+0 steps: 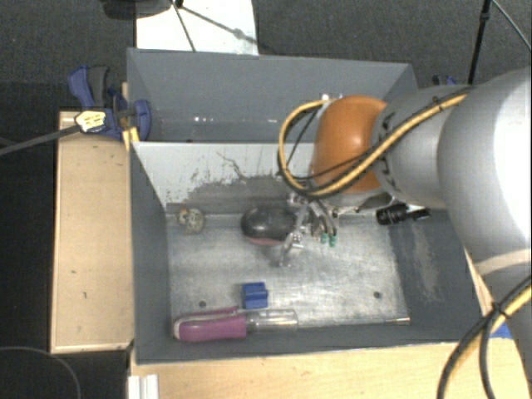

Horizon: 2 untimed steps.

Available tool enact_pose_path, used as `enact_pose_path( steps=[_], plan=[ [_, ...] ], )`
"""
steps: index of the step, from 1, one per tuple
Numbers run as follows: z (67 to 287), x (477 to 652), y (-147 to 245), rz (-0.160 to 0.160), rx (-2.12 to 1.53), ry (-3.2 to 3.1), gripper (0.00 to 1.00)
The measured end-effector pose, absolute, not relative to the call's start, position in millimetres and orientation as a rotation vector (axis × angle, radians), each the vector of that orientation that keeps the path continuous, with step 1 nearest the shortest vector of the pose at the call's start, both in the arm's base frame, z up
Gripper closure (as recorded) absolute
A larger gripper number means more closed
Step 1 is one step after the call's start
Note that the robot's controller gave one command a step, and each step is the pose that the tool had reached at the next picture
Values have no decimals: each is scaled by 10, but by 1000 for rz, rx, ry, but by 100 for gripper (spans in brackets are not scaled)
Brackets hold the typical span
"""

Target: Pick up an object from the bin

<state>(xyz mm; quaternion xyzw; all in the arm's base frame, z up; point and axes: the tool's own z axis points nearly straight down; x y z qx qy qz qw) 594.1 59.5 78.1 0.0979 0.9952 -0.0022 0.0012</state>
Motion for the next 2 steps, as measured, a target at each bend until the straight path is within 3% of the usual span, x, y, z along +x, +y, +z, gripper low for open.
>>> enact_pose_path(
  steps=[1, 2],
  plan=[
    [754, 5931, 621, -1, 303, 3125, 100],
    [2451, 5909, 514, 1, 219, 3125, 100]
  ],
)
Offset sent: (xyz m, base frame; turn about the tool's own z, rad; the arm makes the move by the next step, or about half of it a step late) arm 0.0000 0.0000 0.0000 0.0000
